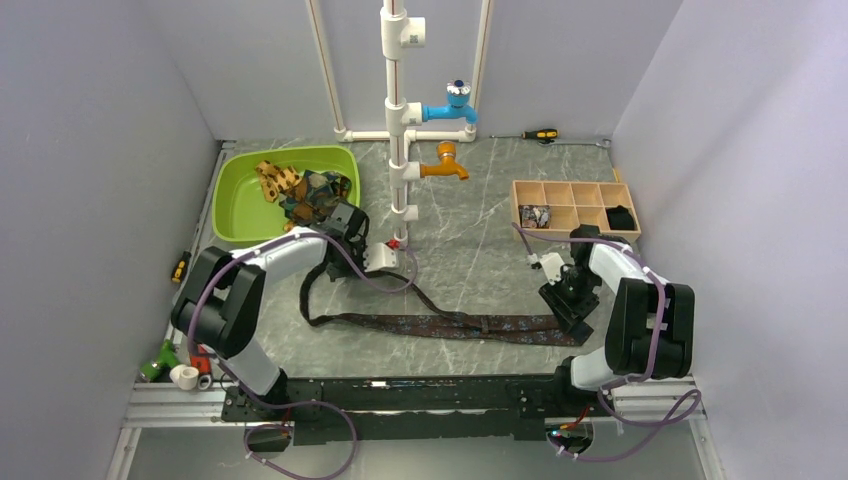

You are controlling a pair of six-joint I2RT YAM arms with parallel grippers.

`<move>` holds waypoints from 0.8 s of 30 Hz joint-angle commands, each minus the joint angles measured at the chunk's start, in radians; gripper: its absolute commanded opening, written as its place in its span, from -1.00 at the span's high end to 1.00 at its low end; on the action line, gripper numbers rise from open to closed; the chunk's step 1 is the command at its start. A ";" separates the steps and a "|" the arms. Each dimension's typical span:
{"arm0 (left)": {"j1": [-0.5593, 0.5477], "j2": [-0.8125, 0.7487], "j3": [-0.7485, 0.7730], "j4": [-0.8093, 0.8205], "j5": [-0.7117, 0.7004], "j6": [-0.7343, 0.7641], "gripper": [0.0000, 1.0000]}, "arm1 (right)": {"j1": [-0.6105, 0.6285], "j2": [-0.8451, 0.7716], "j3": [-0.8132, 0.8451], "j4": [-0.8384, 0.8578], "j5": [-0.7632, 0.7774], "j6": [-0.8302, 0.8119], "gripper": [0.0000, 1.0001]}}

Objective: Roll the ties
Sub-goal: Flatten out the tie at the center of the board.

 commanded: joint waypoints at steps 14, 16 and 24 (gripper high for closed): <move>-0.111 -0.769 -0.342 -0.500 0.102 0.169 0.98 | -0.049 -0.022 0.043 -0.051 -0.041 -0.036 0.09; -0.153 -0.808 -0.423 -0.502 0.052 0.153 0.61 | -0.051 -0.049 0.060 -0.087 -0.091 -0.048 0.08; -0.169 -0.829 -0.331 -0.544 0.150 0.103 -0.47 | -0.061 -0.112 0.106 -0.157 -0.103 -0.108 0.04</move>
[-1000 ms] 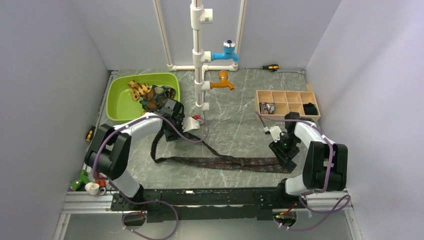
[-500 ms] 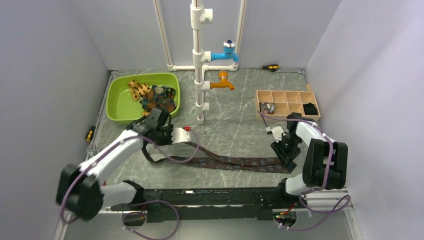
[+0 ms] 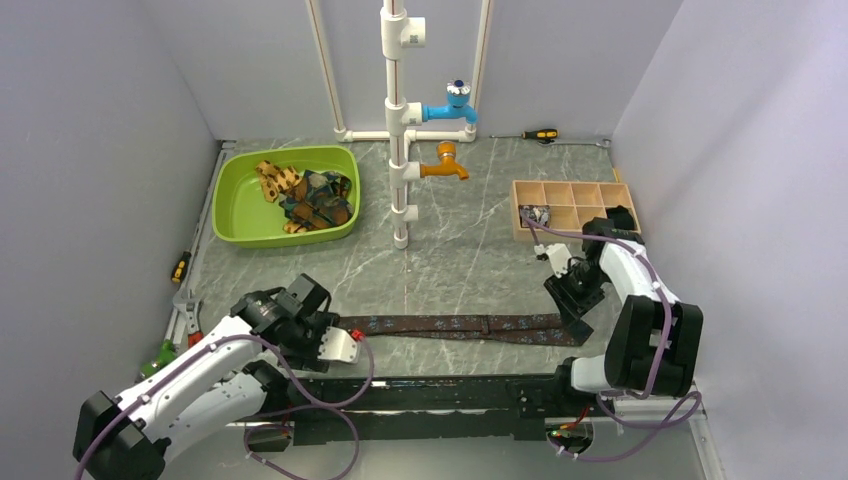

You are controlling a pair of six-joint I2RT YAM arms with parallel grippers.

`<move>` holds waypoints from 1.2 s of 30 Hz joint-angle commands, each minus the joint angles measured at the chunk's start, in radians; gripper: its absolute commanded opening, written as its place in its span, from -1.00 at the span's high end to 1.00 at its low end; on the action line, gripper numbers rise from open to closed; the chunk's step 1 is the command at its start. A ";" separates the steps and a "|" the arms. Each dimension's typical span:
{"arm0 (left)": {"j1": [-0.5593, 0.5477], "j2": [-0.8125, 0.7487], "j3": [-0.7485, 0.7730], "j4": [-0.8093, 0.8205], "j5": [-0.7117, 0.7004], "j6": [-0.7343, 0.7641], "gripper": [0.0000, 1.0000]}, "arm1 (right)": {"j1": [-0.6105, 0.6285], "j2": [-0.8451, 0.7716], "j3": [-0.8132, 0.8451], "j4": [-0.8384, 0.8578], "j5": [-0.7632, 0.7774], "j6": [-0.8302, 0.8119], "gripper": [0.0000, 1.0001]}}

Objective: Roll the ties
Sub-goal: Flatten out the tie at the center of the board.

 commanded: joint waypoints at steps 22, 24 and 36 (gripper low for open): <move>-0.138 0.539 0.105 0.438 -0.010 -0.150 -0.01 | -0.095 0.194 -0.015 0.150 0.069 0.091 0.76; -0.128 0.524 0.067 0.444 -0.031 -0.125 0.16 | -0.099 0.194 -0.007 0.153 0.078 0.093 1.00; -0.122 0.492 -0.012 0.544 -0.190 -0.087 -0.06 | -0.145 0.232 0.131 0.172 0.110 0.085 1.00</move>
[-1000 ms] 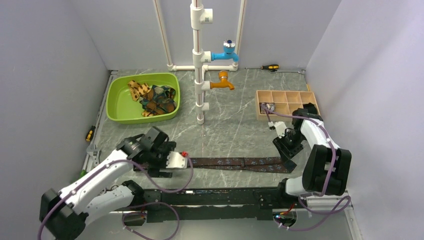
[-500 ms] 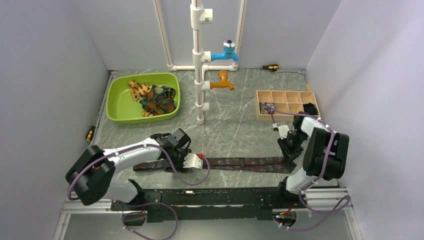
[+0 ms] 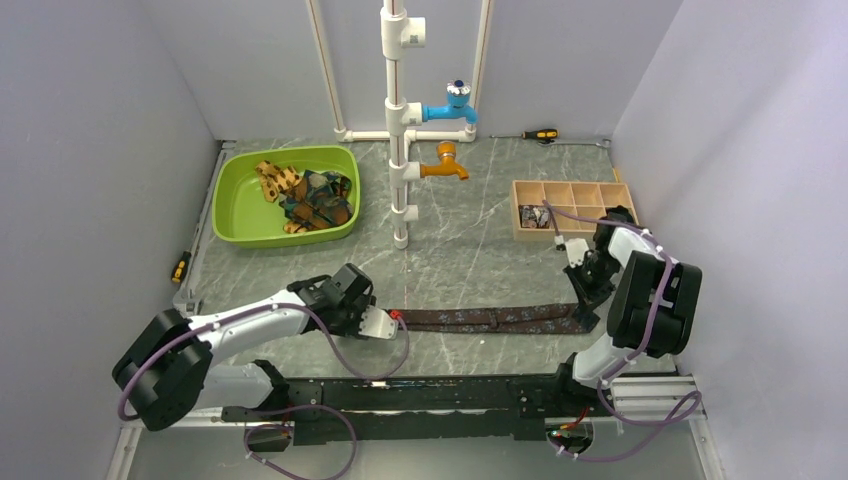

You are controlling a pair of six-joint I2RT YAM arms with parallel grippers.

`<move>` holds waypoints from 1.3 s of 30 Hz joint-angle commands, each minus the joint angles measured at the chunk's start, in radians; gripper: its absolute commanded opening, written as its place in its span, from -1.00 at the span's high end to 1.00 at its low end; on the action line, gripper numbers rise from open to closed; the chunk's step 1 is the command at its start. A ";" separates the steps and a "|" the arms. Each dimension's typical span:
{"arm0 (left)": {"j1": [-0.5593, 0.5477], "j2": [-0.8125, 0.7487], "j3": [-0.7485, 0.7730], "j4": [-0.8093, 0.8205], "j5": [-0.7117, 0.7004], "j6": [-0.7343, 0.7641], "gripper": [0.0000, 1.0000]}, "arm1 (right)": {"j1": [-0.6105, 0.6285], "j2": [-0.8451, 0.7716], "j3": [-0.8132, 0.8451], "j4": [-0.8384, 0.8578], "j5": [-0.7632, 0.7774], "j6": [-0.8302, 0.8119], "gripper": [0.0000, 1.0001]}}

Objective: Roll the ties
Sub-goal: Flatten out the tie at the center of the board.

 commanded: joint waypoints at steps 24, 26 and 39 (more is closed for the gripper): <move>0.055 0.211 0.106 -0.044 0.008 -0.028 -0.11 | -0.222 0.119 0.249 -0.205 -0.160 -0.087 0.24; 0.054 0.212 0.106 -0.046 0.008 -0.036 -0.13 | -0.215 0.093 0.201 -0.176 -0.151 -0.067 0.06; 0.089 0.128 0.028 -0.072 0.020 0.041 -0.22 | -0.147 0.122 -0.039 0.126 0.072 0.013 0.77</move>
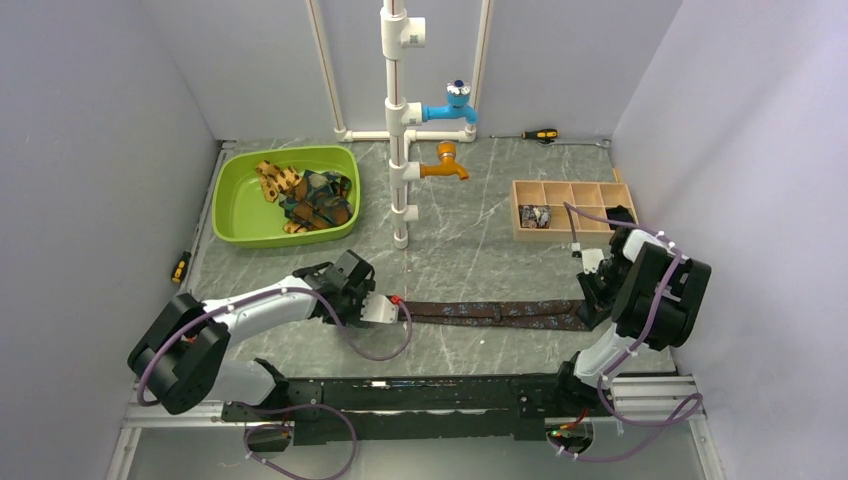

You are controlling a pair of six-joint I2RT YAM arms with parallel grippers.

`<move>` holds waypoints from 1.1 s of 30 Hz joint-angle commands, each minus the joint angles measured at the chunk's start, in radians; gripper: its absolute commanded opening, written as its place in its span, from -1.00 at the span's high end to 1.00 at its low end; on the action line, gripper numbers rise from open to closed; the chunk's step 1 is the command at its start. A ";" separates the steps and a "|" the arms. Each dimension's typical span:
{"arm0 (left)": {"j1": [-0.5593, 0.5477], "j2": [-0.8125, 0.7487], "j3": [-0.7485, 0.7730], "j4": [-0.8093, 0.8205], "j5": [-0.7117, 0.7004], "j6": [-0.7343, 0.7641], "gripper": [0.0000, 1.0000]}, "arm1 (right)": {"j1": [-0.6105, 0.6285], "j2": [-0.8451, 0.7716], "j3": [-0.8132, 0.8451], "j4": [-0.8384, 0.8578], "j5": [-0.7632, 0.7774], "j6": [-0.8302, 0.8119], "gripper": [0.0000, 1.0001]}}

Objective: Roll the ties
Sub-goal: Flatten out the tie at the center of the board.

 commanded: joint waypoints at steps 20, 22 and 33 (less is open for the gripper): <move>0.226 -0.012 -0.096 -0.090 0.046 0.188 0.34 | -0.026 0.045 -0.002 0.192 0.139 0.001 1.00; 0.238 -0.014 -0.098 -0.099 0.045 0.202 0.38 | -0.032 0.050 0.013 0.190 0.140 0.001 1.00; 0.268 0.001 -0.071 -0.093 0.034 0.197 0.02 | -0.070 0.080 0.091 0.187 0.156 -0.003 1.00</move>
